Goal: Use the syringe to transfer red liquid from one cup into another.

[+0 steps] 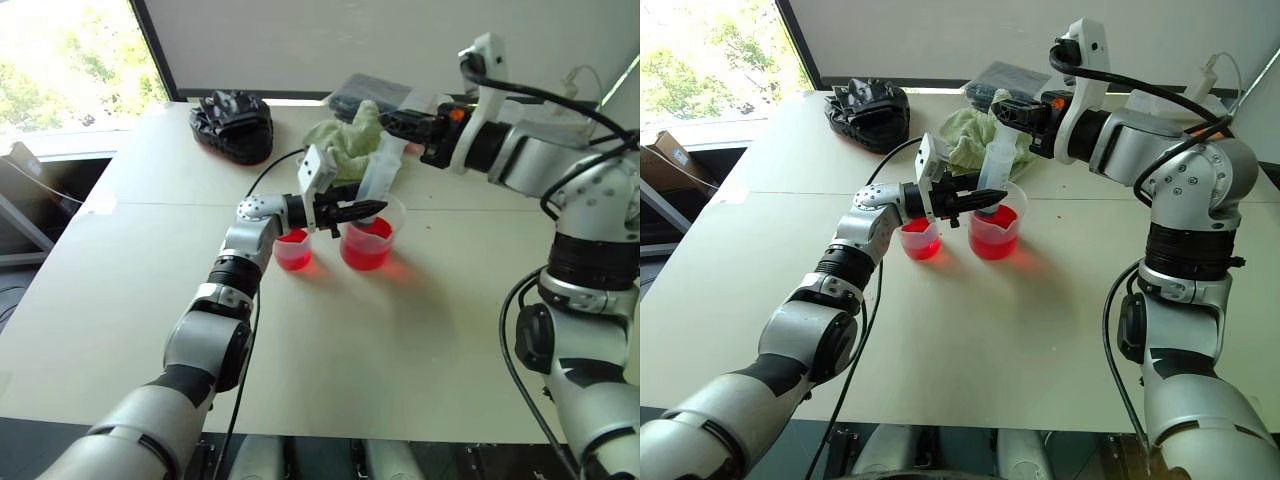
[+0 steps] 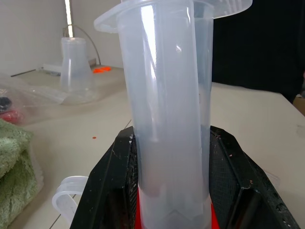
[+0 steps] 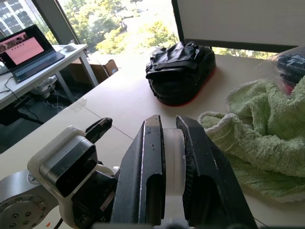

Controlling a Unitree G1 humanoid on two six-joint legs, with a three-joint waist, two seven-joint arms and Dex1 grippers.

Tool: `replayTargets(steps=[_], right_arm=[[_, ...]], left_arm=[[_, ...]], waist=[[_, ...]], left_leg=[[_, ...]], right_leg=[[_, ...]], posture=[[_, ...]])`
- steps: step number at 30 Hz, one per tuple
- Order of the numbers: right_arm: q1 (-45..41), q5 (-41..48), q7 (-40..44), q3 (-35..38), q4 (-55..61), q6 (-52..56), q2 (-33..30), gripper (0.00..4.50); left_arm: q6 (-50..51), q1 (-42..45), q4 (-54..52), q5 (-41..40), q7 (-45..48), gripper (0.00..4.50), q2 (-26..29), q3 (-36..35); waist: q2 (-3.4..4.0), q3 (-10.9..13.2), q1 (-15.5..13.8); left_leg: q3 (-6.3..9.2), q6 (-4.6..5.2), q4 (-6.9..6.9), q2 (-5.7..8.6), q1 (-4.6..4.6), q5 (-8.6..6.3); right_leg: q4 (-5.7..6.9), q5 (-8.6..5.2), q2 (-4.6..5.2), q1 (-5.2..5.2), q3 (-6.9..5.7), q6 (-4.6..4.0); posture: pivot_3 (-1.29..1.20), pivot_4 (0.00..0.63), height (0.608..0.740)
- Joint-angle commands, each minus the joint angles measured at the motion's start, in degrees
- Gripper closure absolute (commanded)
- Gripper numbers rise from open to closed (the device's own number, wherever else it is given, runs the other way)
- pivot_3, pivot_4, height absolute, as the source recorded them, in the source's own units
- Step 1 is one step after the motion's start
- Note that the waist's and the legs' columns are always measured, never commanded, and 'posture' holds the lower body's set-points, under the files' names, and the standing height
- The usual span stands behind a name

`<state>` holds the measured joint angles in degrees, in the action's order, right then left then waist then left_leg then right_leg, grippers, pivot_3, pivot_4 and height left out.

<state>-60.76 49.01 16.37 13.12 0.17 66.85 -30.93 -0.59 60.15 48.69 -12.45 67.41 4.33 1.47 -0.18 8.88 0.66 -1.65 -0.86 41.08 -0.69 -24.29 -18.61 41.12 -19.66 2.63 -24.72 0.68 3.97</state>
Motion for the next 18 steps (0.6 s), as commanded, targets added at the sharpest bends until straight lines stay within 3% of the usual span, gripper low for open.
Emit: replayTargets(steps=[1, 6, 18], right_arm=[[-4.5, -0.6, -2.2, 6.4, 1.7, -4.3, -1.9, 2.69], [-4.0, -0.9, -2.7, 6.7, 2.2, -4.3, -1.6, 0.19], [-2.2, 0.3, -4.5, 8.2, 4.6, -4.0, -0.7, 0.19]], left_arm=[[-0.5, -1.7, -0.9, 1.5, 2.6, 3.13, -0.7, 2.9], [-0.9, -1.6, -0.9, 1.1, 2.3, 3.13, -0.8, 2.8], [-3.6, 1.4, 1.1, -1.5, -2.0, 3.13, -1.4, -1.6]], waist=[[0.00, 0.0, -0.3], [-0.03, -0.1, 0.1], [-0.03, -0.1, 0.0]], left_leg=[[0.01, 0.00, 0.01, 0.00, 0.00, 0.00], [0.01, 0.02, 0.01, 0.01, 0.05, -0.01], [0.01, 0.02, 0.03, -0.01, 0.04, -0.01]], right_leg=[[0.00, 0.00, 0.00, 0.00, -0.01, 0.00], [-0.02, 0.00, 0.02, 0.07, 0.00, 0.00], [0.00, 0.00, 0.01, 0.06, 0.00, 0.00]], posture=[[0.00, 0.150, 0.711], [0.00, 0.150, 0.711], [0.00, 0.150, 0.711]])
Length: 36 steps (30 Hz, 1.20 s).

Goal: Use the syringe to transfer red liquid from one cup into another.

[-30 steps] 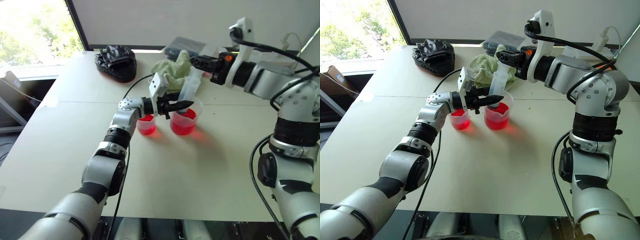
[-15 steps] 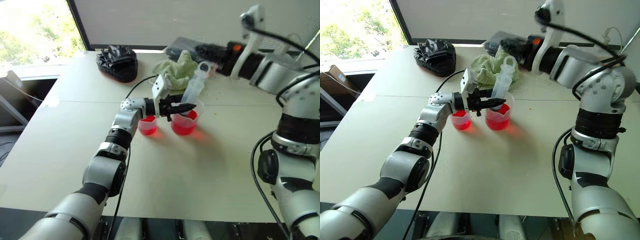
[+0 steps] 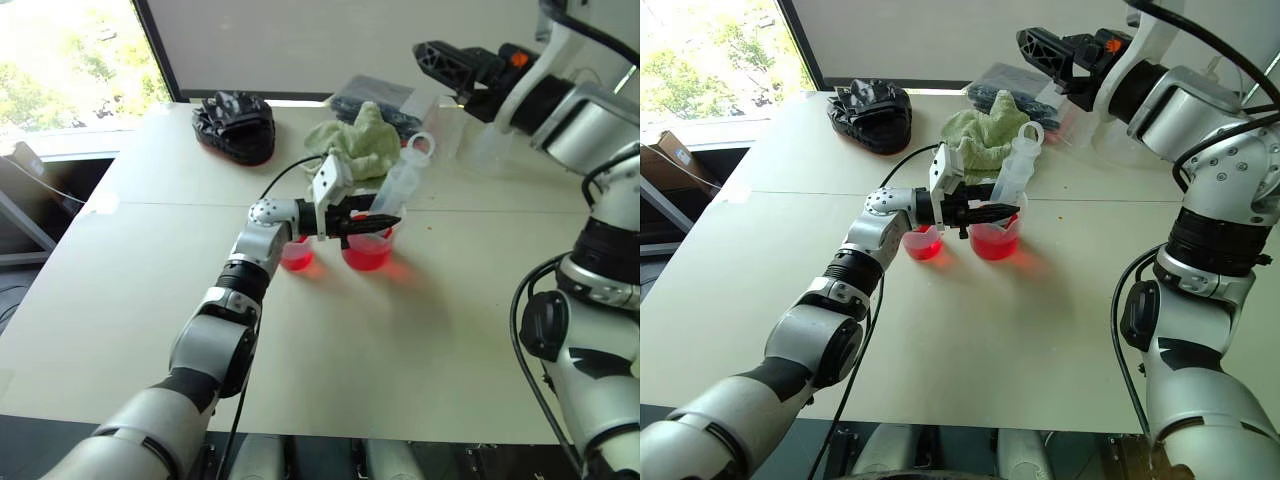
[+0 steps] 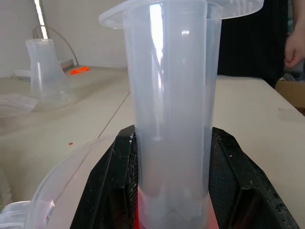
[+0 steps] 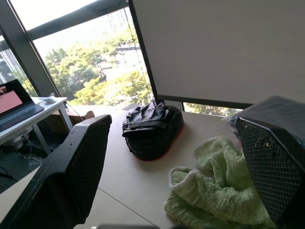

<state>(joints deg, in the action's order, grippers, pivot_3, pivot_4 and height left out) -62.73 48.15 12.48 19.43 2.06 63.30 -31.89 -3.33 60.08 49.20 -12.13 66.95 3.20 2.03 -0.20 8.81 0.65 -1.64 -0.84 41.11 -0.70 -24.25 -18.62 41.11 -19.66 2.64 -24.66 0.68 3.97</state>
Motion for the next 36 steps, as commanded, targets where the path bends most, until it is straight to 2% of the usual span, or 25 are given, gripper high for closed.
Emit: replayTargets(steps=[1, 5, 16, 23, 36], right_arm=[[-0.1, 1.3, -0.8, 2.0, 2.9, -0.4, 0.4, 0.19], [0.8, 2.0, -1.5, 2.2, 3.8, -0.2, 0.8, 0.19], [3.6, 3.2, -3.5, 2.3, 6.0, 0.0, 2.2, 0.19], [3.9, 3.0, -3.2, 1.8, 6.0, -0.4, 2.5, 0.19], [4.1, 2.8, -2.9, 1.5, 5.9, -0.7, 2.8, 0.19]], left_arm=[[-1.1, 1.8, 0.8, -2.0, -1.7, 3.13, -0.2, -2.6], [-0.8, 3.6, 0.3, -3.5, -2.5, 3.13, 0.2, -4.6], [14.5, 4.2, -14.8, -14.2, -4.7, 3.13, 1.4, -9.6], [16.0, -0.9, -20.7, -13.4, -3.9, 3.13, 1.9, -6.1], [15.6, -1.3, -23.0, -14.1, -6.2, 3.13, 4.4, -6.4]], waist=[[0.00, 0.0, 0.1], [0.00, 0.0, 0.1], [0.00, 0.0, 0.2], [0.00, 0.0, 0.3], [0.00, 0.0, 0.2]], left_leg=[[0.00, 0.00, 0.00, 0.00, 0.00, 0.00], [0.00, 0.00, -0.02, 0.00, -0.04, 0.00], [0.00, 0.00, -0.02, -0.01, -0.13, 0.00], [0.00, 0.00, -0.04, -0.01, -0.11, 0.00], [0.00, -0.01, -0.04, -0.02, -0.12, 0.01]], right_leg=[[0.00, 0.00, 0.00, 0.00, 0.00, 0.00], [0.00, 0.00, -0.01, -0.05, 0.00, 0.00], [0.00, 0.00, -0.01, -0.12, 0.00, 0.00], [0.01, 0.00, -0.01, -0.12, 0.00, 0.00], [0.00, 0.00, -0.02, -0.12, 0.00, 0.00]], posture=[[0.00, 0.150, 0.711], [0.00, 0.150, 0.711], [0.00, 0.150, 0.711], [0.00, 0.150, 0.711], [0.00, 0.150, 0.711]])
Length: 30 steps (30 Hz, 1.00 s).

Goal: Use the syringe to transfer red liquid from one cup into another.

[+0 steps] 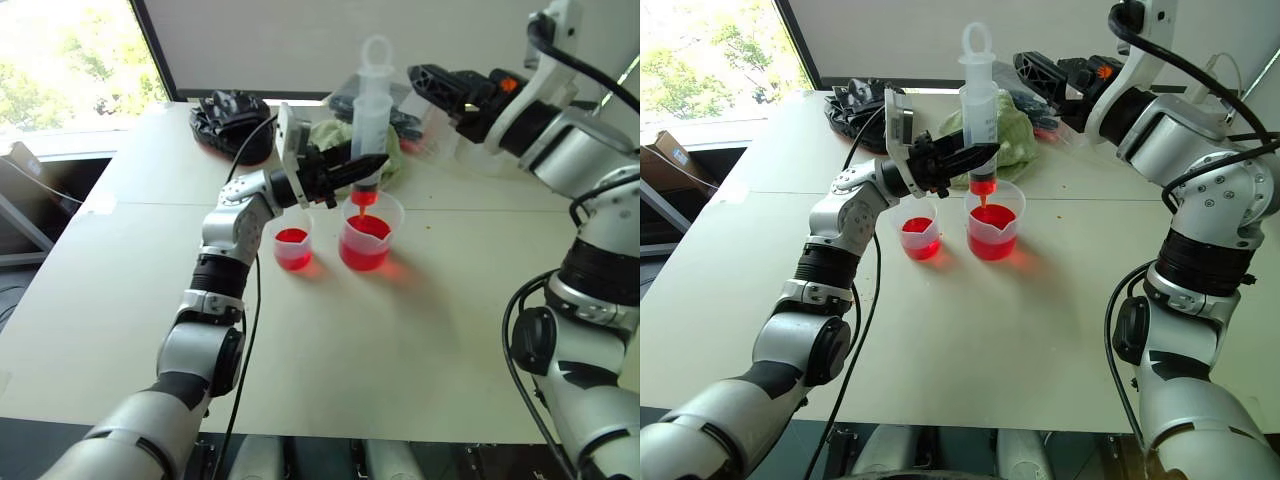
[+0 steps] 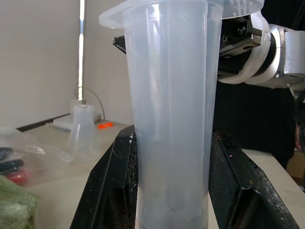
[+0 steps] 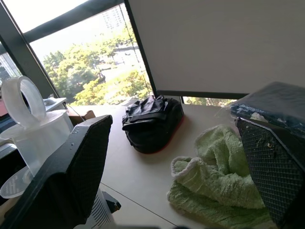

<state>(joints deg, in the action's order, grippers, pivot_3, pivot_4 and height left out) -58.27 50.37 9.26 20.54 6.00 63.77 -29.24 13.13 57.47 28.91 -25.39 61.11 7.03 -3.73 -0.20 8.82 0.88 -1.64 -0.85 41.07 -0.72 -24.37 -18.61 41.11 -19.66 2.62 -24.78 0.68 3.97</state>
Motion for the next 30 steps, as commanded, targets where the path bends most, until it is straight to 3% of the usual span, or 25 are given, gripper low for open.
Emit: replayTargets(steps=[1, 8, 20, 30], right_arm=[[-0.4, 0.5, 0.4, 0.4, 1.9, -1.2, 0.2, 0.19], [-0.5, 0.2, 0.8, 0.0, 1.5, -1.9, 0.9, 0.19], [-0.4, -0.3, 2.4, -1.6, -0.1, -2.6, 2.4, 0.19], [-2.4, -1.0, 4.0, -3.1, -1.6, -3.9, 2.8, 0.19]], left_arm=[[-0.8, 1.2, -3.0, -0.9, -0.4, 3.13, 0.7, -0.7], [1.1, 0.8, -6.6, -2.4, -2.6, 3.13, 2.9, -1.9], [9.4, -6.3, -19.1, -5.9, -4.9, 3.13, 14.7, -5.1], [5.6, -14.3, -21.7, -3.8, -7.2, 3.13, 12.8, -2.7]], waist=[[0.00, 0.0, 0.0], [0.00, 0.0, 0.1], [0.00, 0.0, 0.2], [0.00, 0.0, 0.3]], left_leg=[[0.00, 0.00, 0.00, 0.00, 0.00, 0.00], [0.00, 0.00, 0.00, 0.00, 0.00, 0.00], [0.00, 0.00, -0.01, -0.05, 0.01, 0.00], [0.00, -0.01, 0.01, -0.04, 0.00, 0.00]], right_leg=[[0.00, 0.00, 0.00, 0.00, 0.00, 0.00], [0.00, 0.00, 0.00, 0.00, 0.00, 0.00], [0.01, 0.00, -0.03, -0.01, 0.00, 0.00], [0.00, 0.00, -0.02, -0.01, 0.00, 0.00]], posture=[[0.00, 0.150, 0.711], [0.00, 0.150, 0.711], [0.00, 0.150, 0.711], [0.00, 0.150, 0.711]])
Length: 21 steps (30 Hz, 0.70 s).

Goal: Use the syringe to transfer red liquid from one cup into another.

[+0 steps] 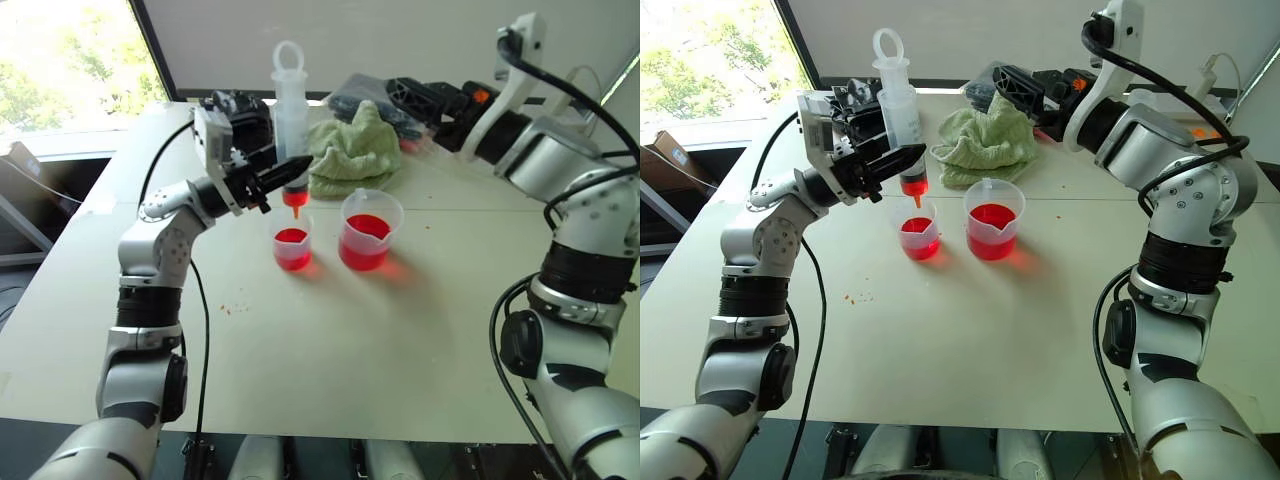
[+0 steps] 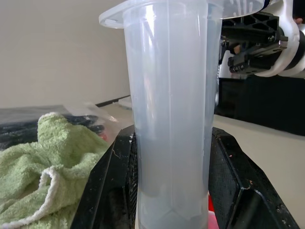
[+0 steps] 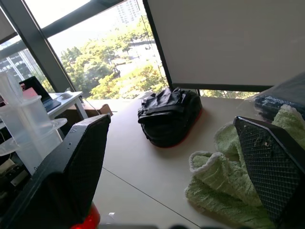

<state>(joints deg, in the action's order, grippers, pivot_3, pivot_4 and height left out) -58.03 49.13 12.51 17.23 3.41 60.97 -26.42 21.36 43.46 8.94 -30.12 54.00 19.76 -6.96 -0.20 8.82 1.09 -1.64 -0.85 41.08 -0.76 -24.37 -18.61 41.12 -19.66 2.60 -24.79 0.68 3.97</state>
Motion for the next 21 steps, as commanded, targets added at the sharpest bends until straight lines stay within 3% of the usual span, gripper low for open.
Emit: replayTargets(steps=[1, 14, 21], right_arm=[[-3.0, 0.6, 0.9, 0.2, 1.0, -0.8, 0.0, 0.19], [-6.6, 8.2, 6.2, -1.3, 3.2, 3.0, 1.6, 0.19], [-8.3, 5.5, 5.3, -6.1, 1.2, 2.7, 5.3, 0.19]], left_arm=[[-3.1, -0.6, -1.6, 1.1, -0.2, 3.13, 0.1, 0.7], [-7.7, 0.2, 1.9, 3.3, 0.6, 3.13, 2.0, 0.9], [-8.0, -0.3, 2.2, 3.5, 0.8, 3.13, 2.3, 1.2]], waist=[[0.00, 0.0, 0.1], [0.00, 0.0, 0.1], [0.00, 0.0, 0.1]], left_leg=[[0.00, 0.00, 0.00, 0.00, 0.00, 0.00], [0.00, 0.00, -0.01, -0.01, 0.01, 0.00], [0.00, 0.00, -0.01, -0.01, 0.01, 0.00]], right_leg=[[0.00, 0.00, 0.00, 0.00, 0.00, 0.00], [-0.01, 0.00, -0.01, -0.01, -0.01, 0.00], [0.00, 0.00, 0.00, -0.01, -0.01, 0.00]], posture=[[0.00, 0.150, 0.711], [0.00, 0.150, 0.711], [0.00, 0.150, 0.711]])
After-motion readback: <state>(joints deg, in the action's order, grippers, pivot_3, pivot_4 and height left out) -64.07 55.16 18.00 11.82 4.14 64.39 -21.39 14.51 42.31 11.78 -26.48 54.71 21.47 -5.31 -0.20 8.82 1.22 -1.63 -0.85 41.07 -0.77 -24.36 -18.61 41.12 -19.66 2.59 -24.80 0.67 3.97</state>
